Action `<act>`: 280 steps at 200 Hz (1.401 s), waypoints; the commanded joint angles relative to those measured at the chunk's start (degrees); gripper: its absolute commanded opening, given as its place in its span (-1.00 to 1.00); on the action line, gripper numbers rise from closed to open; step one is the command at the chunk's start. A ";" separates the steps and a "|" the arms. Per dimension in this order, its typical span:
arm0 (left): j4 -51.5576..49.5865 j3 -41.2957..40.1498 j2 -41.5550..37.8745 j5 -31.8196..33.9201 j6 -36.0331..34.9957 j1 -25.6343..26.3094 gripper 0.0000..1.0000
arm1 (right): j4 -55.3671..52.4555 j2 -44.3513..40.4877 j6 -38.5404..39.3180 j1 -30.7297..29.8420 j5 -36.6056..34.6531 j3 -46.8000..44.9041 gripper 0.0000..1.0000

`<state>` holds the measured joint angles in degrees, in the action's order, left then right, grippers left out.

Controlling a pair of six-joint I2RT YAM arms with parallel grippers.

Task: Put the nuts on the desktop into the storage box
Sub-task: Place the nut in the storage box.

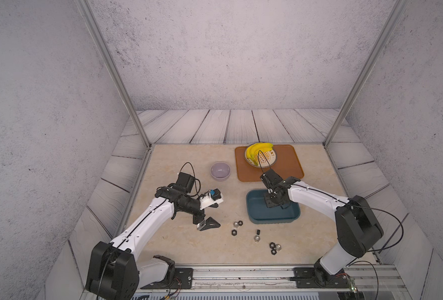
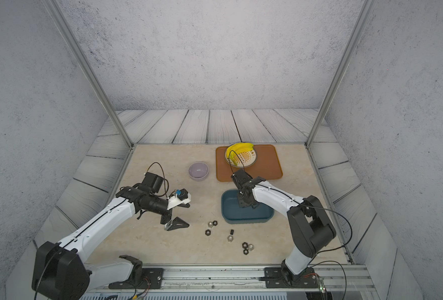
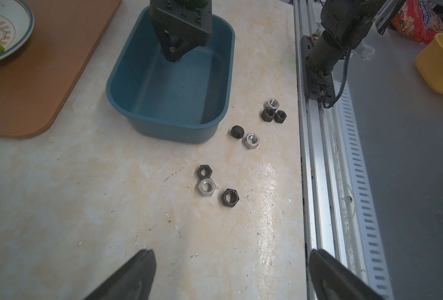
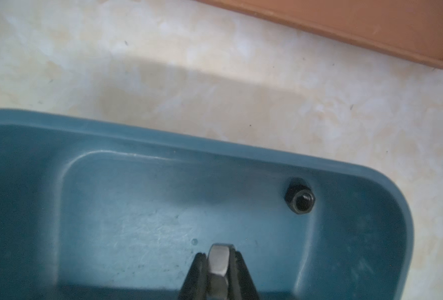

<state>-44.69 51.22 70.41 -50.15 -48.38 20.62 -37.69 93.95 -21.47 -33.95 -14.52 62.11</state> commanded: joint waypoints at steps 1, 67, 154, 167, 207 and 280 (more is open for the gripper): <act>-1.46 -0.46 -0.65 0.01 -0.94 -0.41 0.97 | 3.08 1.00 -0.87 0.46 -5.21 -1.43 -1.00; -1.11 -0.68 -0.65 0.03 -0.87 -0.43 0.97 | 10.01 3.57 -0.61 2.02 -8.90 -5.13 -1.00; -1.11 -1.04 -0.80 -0.03 -1.27 -0.41 0.97 | 12.32 4.68 -0.76 2.93 -5.89 -6.33 -0.45; -1.13 -1.12 -0.86 0.02 -1.39 -0.41 0.97 | 11.64 4.32 -0.70 2.97 -5.18 -5.91 -0.32; -0.93 -1.30 -0.73 -0.21 -1.52 -0.42 0.97 | 10.17 1.68 -1.02 3.02 -3.19 -5.51 -0.21; -1.45 0.71 -0.50 -1.96 0.02 -0.26 0.97 | 1.35 -10.51 -0.76 3.02 2.02 -2.75 0.00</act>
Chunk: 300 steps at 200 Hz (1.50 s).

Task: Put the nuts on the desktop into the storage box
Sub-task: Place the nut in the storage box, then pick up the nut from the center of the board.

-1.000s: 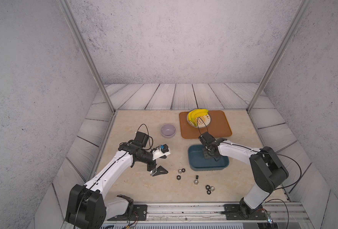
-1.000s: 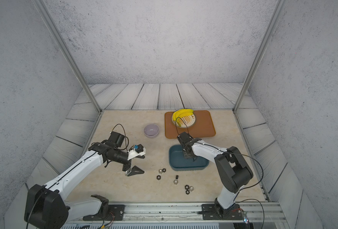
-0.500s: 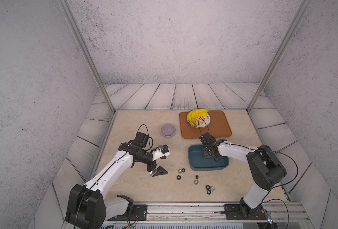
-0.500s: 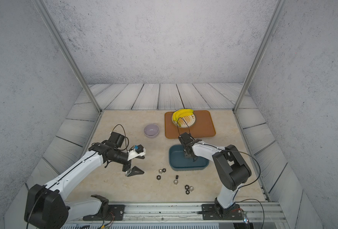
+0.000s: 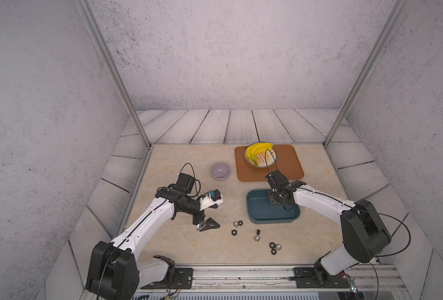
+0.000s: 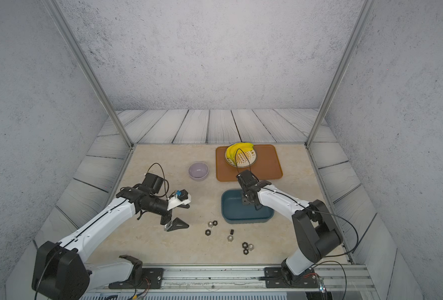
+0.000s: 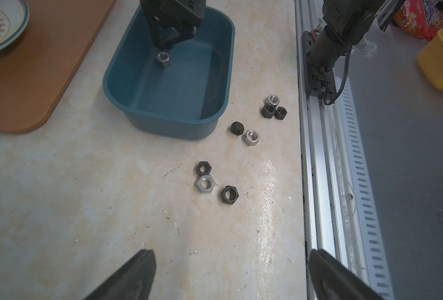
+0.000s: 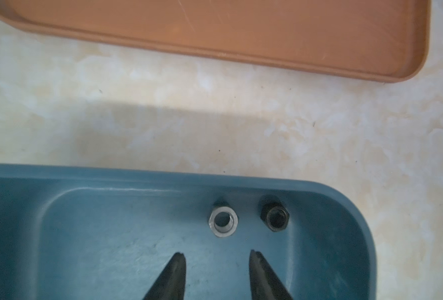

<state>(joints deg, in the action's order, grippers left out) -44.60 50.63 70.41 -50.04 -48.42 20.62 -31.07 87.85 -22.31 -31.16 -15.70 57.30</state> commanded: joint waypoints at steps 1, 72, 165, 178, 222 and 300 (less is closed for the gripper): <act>-1.54 1.35 -0.47 -2.07 0.03 -0.25 0.97 | -5.47 -4.61 0.11 0.22 3.30 2.13 0.01; -5.19 6.40 2.73 0.92 -6.15 3.73 0.97 | -22.86 -17.72 1.67 0.24 18.17 8.05 0.62; 0.03 8.31 13.96 12.65 -11.76 17.97 0.91 | -38.50 -28.50 0.55 0.13 32.76 6.20 0.99; 0.53 7.59 15.34 13.82 -13.48 19.83 0.86 | -39.46 -29.22 0.79 0.15 33.53 5.34 0.98; 1.62 7.25 20.20 21.57 -16.30 25.56 0.48 | -38.48 -30.65 -0.23 0.22 34.28 2.03 0.98; 1.55 9.97 25.41 29.51 -16.35 29.09 0.26 | -34.88 -29.95 -1.01 0.13 34.85 -1.57 0.99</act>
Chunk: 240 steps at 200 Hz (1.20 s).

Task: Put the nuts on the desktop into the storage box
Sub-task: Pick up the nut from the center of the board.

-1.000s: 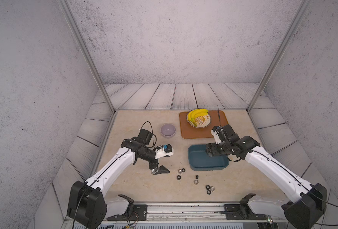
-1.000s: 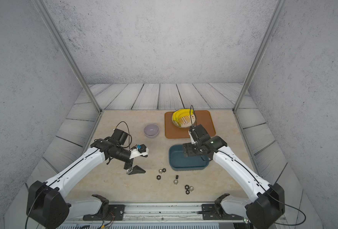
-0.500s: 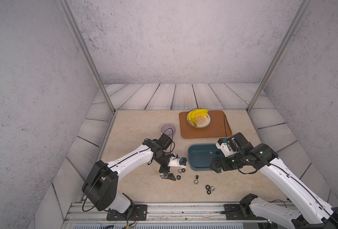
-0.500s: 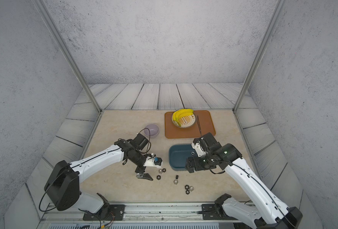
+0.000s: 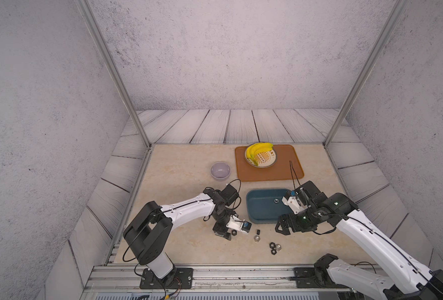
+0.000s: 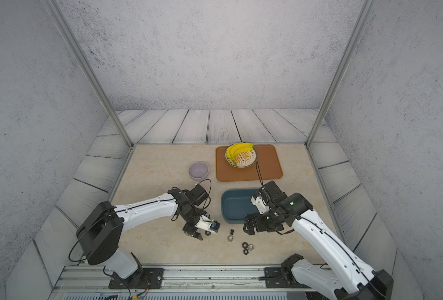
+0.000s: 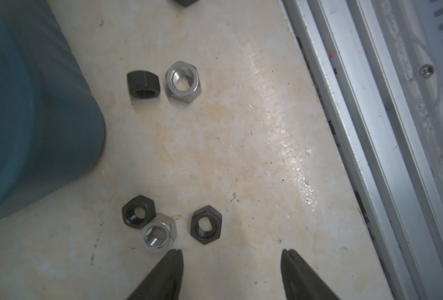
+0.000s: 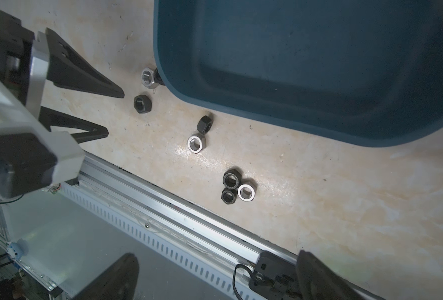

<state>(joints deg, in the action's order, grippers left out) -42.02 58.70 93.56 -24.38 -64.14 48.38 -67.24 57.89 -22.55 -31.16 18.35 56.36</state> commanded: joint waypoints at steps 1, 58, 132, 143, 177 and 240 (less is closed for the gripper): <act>-1.08 2.01 2.38 3.96 -0.59 1.35 0.25 | 1.26 0.03 -0.80 0.18 0.80 -0.63 0.99; -1.70 4.83 7.08 7.13 1.12 3.31 0.12 | 2.47 1.30 -0.45 0.13 0.55 -1.17 0.99; -2.16 5.94 10.70 9.22 1.87 4.80 -0.20 | 2.52 3.11 0.54 0.13 -0.20 0.15 0.99; -1.38 5.39 10.82 9.82 2.30 5.31 -0.20 | 2.56 3.25 0.49 0.17 -0.32 0.16 0.99; -0.26 4.65 12.02 11.35 3.09 6.20 -0.35 | 3.01 3.54 0.41 0.17 -0.33 0.32 0.99; 2.29 1.95 9.06 11.85 4.08 6.20 -0.54 | 2.60 2.52 0.13 0.18 -0.95 0.93 0.99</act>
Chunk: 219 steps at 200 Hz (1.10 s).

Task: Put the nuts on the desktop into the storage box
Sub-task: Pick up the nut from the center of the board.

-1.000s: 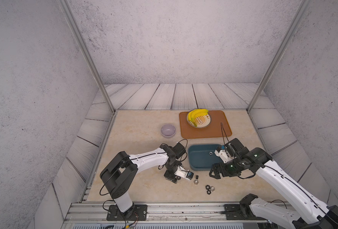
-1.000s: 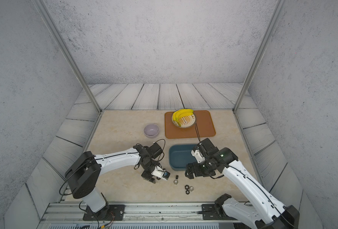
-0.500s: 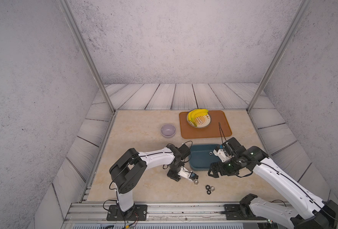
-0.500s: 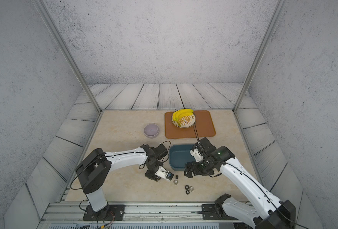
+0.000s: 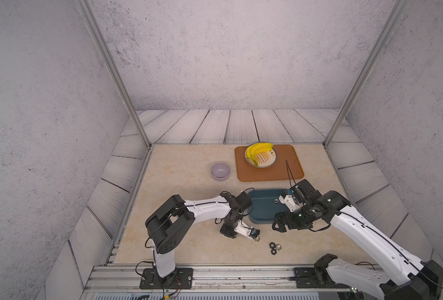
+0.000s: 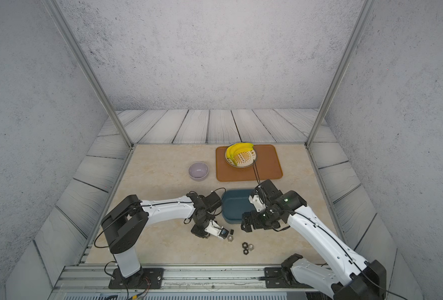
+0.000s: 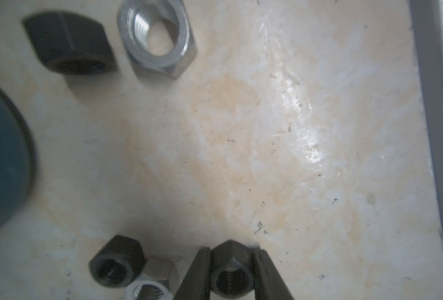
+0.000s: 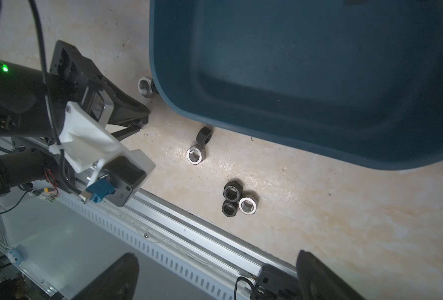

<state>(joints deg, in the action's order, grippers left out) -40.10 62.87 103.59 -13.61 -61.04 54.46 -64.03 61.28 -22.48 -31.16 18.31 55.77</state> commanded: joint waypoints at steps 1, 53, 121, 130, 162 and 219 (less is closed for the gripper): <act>0.37 -2.23 -1.04 1.06 0.95 0.17 -0.54 | -0.64 -0.84 0.07 0.15 -0.90 1.53 0.99; -6.98 1.59 -5.16 -3.32 4.05 -0.01 -0.65 | -2.05 -4.32 -0.08 0.12 -14.89 5.90 0.99; -17.42 8.99 -10.13 -15.21 7.16 -5.86 -0.64 | 12.64 -17.30 7.48 0.18 -13.42 0.84 0.99; -20.00 10.93 -10.65 -17.47 7.73 -6.86 -0.64 | 16.14 -19.42 9.31 0.24 -10.86 -1.35 0.99; -24.38 15.19 -14.76 -23.67 10.76 -10.15 -0.64 | 29.27 -25.31 15.76 0.17 -0.92 -8.80 0.99; -27.86 18.09 -22.77 -37.33 14.95 -15.34 -0.64 | 40.61 -26.12 32.90 0.21 18.84 -13.36 0.98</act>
<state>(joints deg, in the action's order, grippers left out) -63.18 79.35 83.20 -41.08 -48.07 40.88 -31.42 35.31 0.10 -31.09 25.02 42.98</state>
